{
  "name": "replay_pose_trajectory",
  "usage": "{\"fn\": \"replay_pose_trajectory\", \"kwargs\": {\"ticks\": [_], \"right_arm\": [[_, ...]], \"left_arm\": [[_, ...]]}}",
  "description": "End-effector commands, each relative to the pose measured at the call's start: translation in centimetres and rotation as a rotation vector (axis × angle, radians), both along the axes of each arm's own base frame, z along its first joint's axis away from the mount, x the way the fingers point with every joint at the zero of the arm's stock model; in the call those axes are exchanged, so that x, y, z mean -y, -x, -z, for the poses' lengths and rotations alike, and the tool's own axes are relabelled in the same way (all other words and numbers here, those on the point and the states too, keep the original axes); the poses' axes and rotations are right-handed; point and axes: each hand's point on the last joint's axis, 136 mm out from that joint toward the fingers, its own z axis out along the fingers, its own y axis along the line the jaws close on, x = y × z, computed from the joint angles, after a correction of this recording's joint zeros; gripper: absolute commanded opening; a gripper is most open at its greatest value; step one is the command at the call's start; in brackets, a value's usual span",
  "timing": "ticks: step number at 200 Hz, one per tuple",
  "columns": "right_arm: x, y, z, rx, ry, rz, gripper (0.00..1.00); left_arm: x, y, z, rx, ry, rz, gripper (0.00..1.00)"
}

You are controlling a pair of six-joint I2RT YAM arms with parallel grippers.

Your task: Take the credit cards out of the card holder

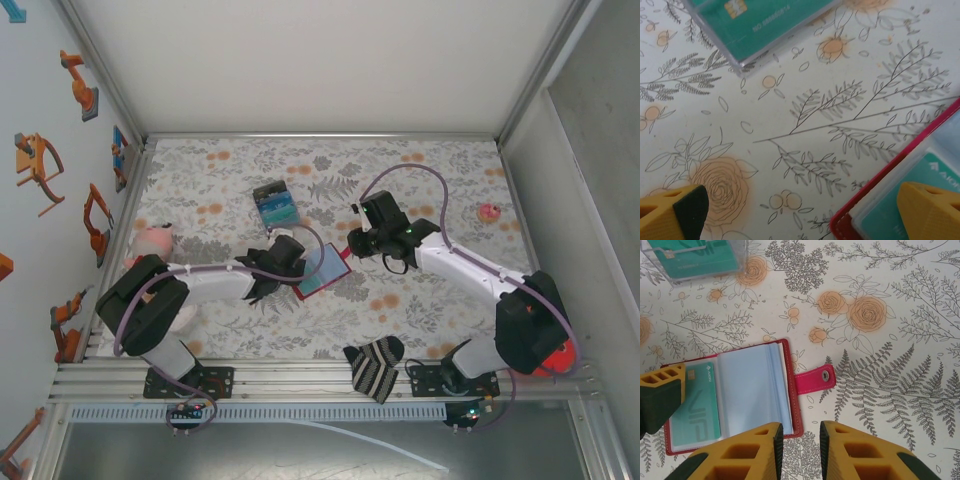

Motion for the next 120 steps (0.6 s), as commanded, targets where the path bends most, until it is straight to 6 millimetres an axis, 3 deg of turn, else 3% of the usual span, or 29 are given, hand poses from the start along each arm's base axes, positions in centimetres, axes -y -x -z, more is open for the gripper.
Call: {"fn": "replay_pose_trajectory", "kwargs": {"ticks": [1,120], "right_arm": [[0.4,0.7,0.0,-0.019,-0.008,0.011,0.26],[0.6,1.3,-0.4,-0.023,-0.013,0.006,0.26]], "left_arm": [[1.6,-0.9,-0.9,0.02,0.024,0.031,0.97],[4.9,-2.6,-1.9,0.037,0.06,0.081,0.97]]}}
